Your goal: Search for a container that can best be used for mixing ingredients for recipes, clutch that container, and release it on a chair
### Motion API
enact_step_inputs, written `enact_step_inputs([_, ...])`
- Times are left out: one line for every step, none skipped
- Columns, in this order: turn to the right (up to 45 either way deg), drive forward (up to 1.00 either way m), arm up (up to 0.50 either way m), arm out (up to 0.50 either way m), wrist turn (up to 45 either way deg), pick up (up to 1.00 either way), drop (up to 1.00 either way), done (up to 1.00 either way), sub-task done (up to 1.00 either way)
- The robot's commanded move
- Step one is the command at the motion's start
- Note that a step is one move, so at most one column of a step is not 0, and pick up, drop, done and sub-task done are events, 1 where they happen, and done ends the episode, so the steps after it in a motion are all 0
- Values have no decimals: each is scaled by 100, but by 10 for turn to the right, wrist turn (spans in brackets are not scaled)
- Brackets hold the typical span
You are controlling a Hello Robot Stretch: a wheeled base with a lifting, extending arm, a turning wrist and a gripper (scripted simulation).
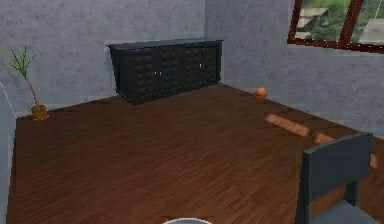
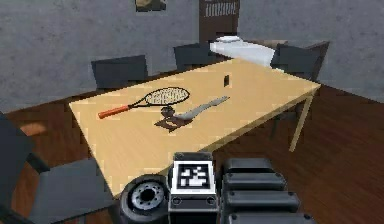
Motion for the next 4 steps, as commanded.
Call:
enact_step_inputs([30,0,0,0,0,0,0,0,0])
enact_step_inputs([0,65,0,0,0,0,0,0,0])
enact_step_inputs([450,0,0,0,0,0,0,0,0])
enact_step_inputs([450,0,0,0,0,0,0,0,0])
